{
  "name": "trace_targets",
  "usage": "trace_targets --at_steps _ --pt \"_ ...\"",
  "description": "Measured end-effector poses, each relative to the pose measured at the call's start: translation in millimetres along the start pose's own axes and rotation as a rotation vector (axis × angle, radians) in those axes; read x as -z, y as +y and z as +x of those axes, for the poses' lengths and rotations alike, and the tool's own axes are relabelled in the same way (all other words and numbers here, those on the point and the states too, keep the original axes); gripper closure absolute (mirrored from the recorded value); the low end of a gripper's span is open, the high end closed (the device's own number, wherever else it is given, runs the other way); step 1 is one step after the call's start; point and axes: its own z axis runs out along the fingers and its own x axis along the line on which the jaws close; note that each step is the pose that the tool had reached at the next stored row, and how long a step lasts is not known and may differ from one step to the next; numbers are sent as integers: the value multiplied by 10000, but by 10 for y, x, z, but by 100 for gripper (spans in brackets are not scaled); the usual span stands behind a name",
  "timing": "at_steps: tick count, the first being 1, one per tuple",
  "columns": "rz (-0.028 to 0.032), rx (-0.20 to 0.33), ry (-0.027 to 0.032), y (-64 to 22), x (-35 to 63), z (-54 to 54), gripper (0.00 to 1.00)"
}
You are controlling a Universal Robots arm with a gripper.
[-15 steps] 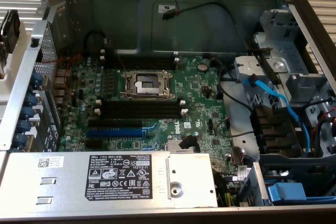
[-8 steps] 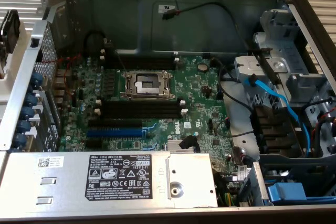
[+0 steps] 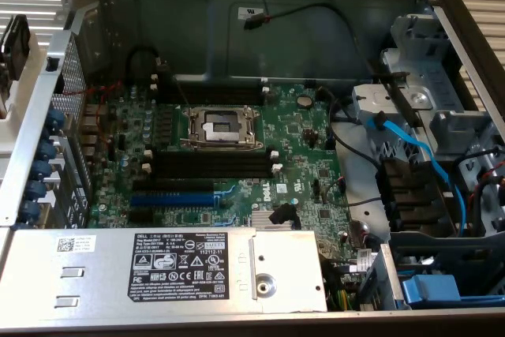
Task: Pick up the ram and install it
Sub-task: 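Pick up the ram and move it above insertion slot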
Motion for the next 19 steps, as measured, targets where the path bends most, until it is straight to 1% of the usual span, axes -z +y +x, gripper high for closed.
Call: trace_targets --at_steps 1,2,3,10,11,12,15,16,19 --pt "0 0 -1 0 0 0 83" --pt "0 0 0 0 0 0 83" --pt "0 0 0 0 0 0 75" --pt "-1 0 0 0 0 0 75" --pt "-3 -2 12 0 -1 0 75" --pt "-4 -3 44 0 -3 0 75" --pt "-24 -12 224 0 -5 0 75" --pt "-28 -14 248 0 -5 1 75" --pt "-30 -13 250 0 -4 1 75"
